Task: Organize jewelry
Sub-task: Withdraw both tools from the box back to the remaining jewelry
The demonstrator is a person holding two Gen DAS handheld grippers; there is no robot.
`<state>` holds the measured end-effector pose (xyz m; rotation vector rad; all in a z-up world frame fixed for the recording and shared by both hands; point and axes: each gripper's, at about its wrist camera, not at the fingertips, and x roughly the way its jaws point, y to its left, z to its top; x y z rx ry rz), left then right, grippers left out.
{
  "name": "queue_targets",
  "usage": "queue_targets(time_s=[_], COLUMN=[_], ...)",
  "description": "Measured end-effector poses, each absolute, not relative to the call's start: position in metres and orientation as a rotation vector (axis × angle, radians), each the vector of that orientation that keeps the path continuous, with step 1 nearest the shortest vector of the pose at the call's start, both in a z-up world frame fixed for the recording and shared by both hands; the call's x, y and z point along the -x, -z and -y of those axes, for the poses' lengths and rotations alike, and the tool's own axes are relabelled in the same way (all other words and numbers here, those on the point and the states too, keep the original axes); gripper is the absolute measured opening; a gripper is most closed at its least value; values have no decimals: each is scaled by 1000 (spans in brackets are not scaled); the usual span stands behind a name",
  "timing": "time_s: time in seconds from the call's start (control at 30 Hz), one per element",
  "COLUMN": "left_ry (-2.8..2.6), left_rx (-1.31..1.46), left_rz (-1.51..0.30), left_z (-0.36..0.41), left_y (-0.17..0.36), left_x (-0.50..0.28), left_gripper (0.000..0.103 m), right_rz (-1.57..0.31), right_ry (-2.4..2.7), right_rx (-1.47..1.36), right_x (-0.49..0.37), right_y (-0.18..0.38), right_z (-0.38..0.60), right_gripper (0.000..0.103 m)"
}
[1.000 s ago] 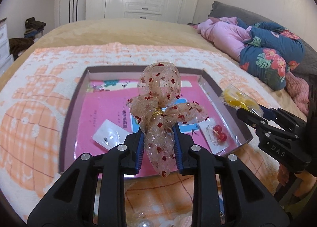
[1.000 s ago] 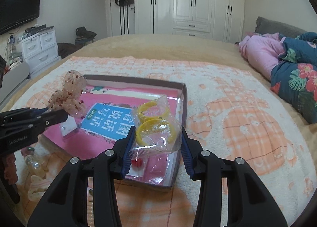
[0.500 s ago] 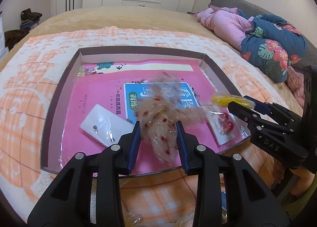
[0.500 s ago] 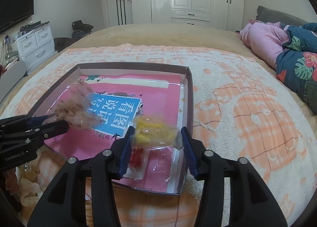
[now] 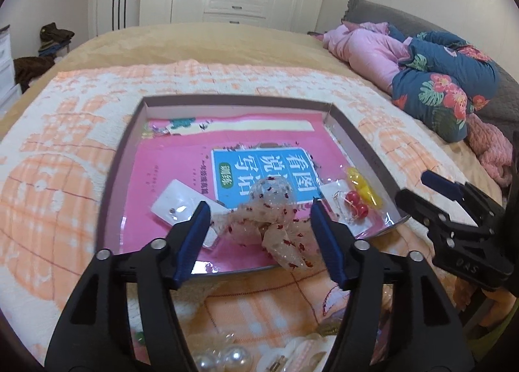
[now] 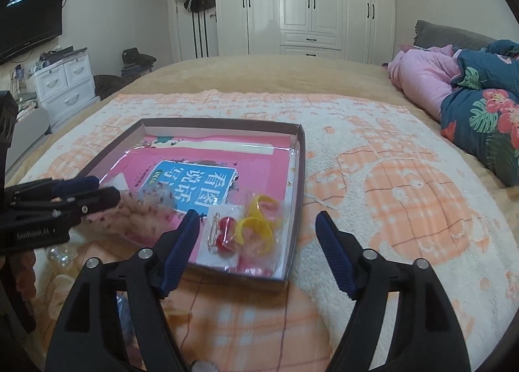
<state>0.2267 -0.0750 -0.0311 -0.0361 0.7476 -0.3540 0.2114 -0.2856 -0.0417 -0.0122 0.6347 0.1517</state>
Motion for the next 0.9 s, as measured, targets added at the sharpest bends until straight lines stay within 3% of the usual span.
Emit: queue_targets(time_s=[0.17,0.43,0.9], left_ry=[335,297,274], left_rx=[49,68,43], left_rz=[-691,-603,-533], left_z=[65,51,41], left_y=[13,-13,-24], left_x=[-211,-182,-129], left_gripper=[74,90,91], right_rz=[-599,-561,-526], right_ry=[-158,-175,-205], right_rx=[15,8,30], right_x=[-189,-162,-119], right_y=[30,14,0], right_z=[287,286,279], right_gripper=[77,83,88])
